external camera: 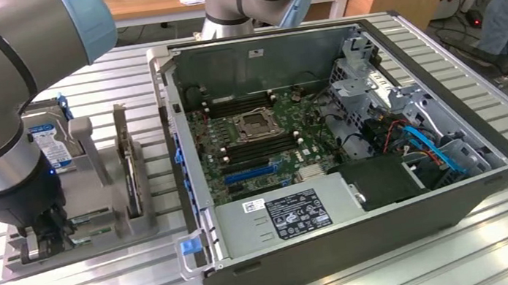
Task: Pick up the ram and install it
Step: 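Pick up the ram and move it above insertion slot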
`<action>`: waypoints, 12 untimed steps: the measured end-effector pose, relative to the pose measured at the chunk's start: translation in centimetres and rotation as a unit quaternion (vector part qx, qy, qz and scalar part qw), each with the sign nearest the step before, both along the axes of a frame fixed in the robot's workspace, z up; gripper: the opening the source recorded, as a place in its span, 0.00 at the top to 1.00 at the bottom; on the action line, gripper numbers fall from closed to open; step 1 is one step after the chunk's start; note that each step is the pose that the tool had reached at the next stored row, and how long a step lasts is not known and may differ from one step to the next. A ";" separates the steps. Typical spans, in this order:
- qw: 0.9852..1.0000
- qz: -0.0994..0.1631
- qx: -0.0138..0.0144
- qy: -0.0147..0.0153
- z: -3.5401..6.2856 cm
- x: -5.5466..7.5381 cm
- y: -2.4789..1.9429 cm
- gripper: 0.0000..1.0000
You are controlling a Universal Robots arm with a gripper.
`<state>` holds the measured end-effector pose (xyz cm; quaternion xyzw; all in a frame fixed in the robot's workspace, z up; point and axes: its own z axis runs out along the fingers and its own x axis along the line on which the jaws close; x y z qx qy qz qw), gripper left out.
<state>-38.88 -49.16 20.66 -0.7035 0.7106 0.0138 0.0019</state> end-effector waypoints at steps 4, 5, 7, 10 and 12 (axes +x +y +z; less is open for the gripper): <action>1.000 0.000 0.000 0.000 -0.03 0.0 0.02 0.71; 1.000 0.001 0.000 0.000 -0.05 0.0 0.03 0.71; 1.000 0.003 0.000 0.000 -0.07 0.0 0.05 0.71; 1.000 0.007 0.000 0.000 -0.10 0.1 0.09 0.71; 1.000 0.008 0.000 0.000 -0.10 0.2 0.09 0.71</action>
